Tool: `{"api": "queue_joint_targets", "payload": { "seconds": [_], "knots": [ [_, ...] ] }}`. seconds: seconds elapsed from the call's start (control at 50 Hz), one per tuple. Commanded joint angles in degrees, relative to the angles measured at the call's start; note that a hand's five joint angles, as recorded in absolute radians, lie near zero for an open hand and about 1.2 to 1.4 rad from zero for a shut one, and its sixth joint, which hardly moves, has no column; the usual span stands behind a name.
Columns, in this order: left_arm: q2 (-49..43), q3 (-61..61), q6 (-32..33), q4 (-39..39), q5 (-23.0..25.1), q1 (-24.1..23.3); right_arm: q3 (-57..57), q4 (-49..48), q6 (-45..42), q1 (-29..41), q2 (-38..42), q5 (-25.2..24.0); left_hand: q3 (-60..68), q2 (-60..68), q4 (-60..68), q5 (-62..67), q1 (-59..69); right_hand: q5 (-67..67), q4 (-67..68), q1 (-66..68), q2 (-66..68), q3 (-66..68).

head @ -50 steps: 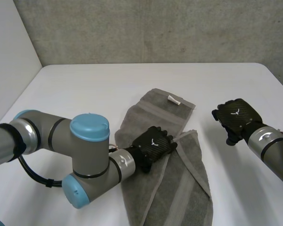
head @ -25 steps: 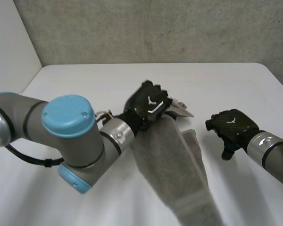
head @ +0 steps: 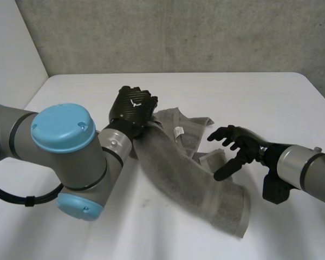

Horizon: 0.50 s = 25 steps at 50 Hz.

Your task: Fold the towel.

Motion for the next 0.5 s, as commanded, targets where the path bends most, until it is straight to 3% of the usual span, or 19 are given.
{"api": "queue_joint_targets", "payload": {
  "seconds": [0.02, 0.18, 0.32, 0.5],
  "knots": [
    [2.0, -2.6, 0.0, 0.0, 0.3, -0.9, -5.4, -3.0, 5.9, 0.9, 8.5, 0.2, 10.4, 10.3, 10.2, 11.7, 12.6, -0.9, -1.1, -0.2, -2.8, -1.0],
    [3.5, -3.2, -0.1, 0.1, 0.0, -0.4, -11.9, -2.5, 5.4, 9.4, 17.1, 0.9, 10.4, 10.3, 10.2, 11.7, 12.6, 0.4, 0.3, 1.1, -1.5, 0.3],
    [3.6, -3.1, -0.3, 0.1, 0.3, 0.6, -13.8, -2.7, 5.4, 12.2, 18.1, 1.3, 10.4, 10.3, 10.2, 11.7, 12.6, 0.7, 0.6, 1.5, -1.2, 0.7],
    [4.6, -3.9, -0.6, 0.1, 0.0, 0.6, -19.1, -2.6, 3.3, 14.2, 23.2, 5.9, 10.4, 10.3, 10.2, 11.7, 12.6, 3.9, 3.8, 4.6, 2.0, 3.8]
  ]
}}
